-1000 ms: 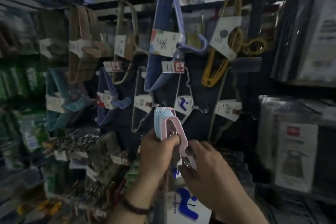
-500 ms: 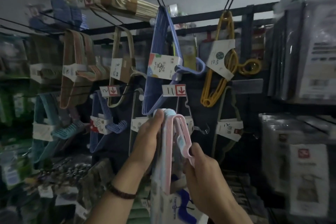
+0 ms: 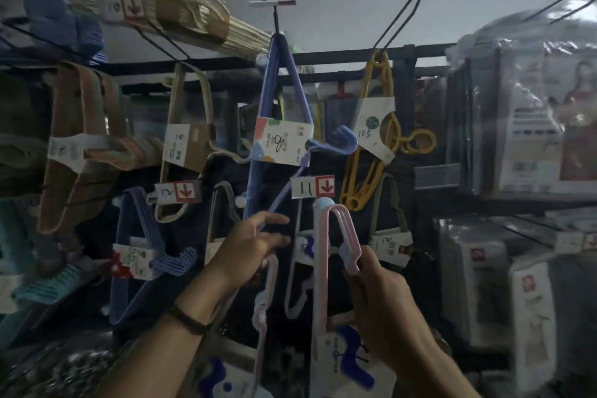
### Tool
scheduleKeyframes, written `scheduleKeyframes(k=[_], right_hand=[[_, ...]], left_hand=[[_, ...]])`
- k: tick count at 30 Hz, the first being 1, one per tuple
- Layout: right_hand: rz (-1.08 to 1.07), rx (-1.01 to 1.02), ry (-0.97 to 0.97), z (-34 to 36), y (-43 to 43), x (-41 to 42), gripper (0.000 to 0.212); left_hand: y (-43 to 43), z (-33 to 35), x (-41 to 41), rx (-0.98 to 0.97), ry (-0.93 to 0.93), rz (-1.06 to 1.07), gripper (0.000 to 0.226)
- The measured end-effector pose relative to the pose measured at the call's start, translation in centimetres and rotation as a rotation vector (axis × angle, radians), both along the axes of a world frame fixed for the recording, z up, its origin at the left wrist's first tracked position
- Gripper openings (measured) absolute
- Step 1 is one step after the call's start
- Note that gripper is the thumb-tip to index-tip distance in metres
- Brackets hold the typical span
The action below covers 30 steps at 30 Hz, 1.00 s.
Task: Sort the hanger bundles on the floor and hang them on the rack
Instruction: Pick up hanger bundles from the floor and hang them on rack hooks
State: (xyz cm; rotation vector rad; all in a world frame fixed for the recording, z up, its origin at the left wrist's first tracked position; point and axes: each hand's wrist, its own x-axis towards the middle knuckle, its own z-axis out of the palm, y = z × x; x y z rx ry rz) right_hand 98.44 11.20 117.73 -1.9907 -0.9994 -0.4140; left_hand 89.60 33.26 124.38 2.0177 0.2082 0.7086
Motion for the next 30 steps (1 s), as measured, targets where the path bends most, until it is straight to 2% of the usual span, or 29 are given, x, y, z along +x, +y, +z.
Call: scheduleKeyframes(k=[5,8,12,15,19,25,30], right_hand=[[-0.018,-0.078,0.035,0.6,0.0,1.5,0.025],[-0.029,-0.119,0.001,0.6,0.3,2.6,0.023],[-0.029,-0.145,-0.010,0.3,0.8,3.6,0.017],[-0.021,-0.156,-0.037,0.6,1.6,4.3,0.019],[-0.017,-0.103,-0.055,1.1,3.1,5.1,0.016],[-0.052,-0.088,-0.063,2.2,4.8,6.0,0.018],[-0.105,-0.130,0.003,3.5,6.7,7.0,0.028]], left_hand=[[1.9,1.2,2.1,0.083,0.129,-0.124,0.059],[1.9,1.9,2.7,0.189,0.094,-0.066,0.078],[1.7,2.2,2.5,0.333,-0.078,-0.048,0.077],[1.6,2.6,2.6,0.375,-0.093,-0.073,0.073],[2.0,3.3,2.2,0.401,-0.125,-0.089,0.081],[2.2,4.6,2.2,0.456,-0.029,-0.135,0.084],[2.8,4.7,2.0,0.416,0.010,-0.186,0.085]])
